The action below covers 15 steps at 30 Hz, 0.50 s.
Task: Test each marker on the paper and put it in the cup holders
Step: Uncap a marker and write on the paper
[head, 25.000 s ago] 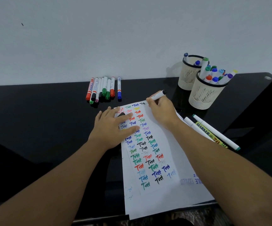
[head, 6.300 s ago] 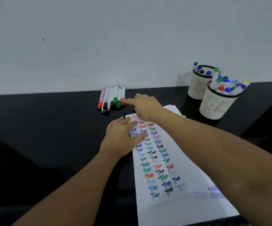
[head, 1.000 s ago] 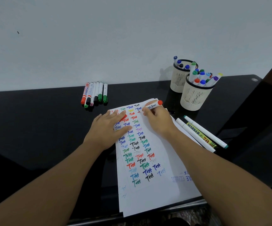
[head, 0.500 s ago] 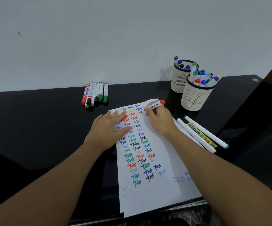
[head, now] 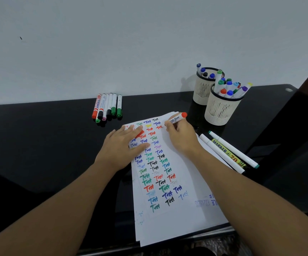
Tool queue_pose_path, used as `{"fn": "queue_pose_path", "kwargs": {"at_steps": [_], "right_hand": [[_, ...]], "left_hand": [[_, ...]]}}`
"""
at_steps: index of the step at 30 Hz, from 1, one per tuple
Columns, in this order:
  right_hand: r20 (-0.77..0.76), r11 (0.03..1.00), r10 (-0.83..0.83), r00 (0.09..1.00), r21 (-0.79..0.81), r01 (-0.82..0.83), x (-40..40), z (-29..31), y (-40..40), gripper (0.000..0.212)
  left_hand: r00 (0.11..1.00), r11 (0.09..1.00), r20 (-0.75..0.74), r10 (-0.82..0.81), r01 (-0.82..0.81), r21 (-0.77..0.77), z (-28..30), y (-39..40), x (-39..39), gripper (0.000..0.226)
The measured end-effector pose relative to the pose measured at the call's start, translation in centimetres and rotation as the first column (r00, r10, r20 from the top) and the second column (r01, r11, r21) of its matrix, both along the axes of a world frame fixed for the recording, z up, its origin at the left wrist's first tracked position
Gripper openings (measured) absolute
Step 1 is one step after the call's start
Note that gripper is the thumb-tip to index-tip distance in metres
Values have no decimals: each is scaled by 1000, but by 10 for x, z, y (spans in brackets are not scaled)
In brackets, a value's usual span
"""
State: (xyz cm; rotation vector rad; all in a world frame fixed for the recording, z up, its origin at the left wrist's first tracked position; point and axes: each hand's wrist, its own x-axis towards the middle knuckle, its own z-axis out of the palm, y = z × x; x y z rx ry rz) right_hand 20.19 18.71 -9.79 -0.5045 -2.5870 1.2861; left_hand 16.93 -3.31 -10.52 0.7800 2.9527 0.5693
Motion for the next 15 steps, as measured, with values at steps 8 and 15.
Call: {"fn": "queue_pose_path", "kwargs": {"at_steps": [8,15], "right_hand": [[-11,1000,-5,1000,3,5,-3,-2,0,31],[-28,999,-12,1000,-45,11,-2,-1,1,35]], "left_hand": [[1000,1000,-6,2,-2,3,0,0,0,78],[1000,1000,-8,1,-1,12,1,0,1,78]]}}
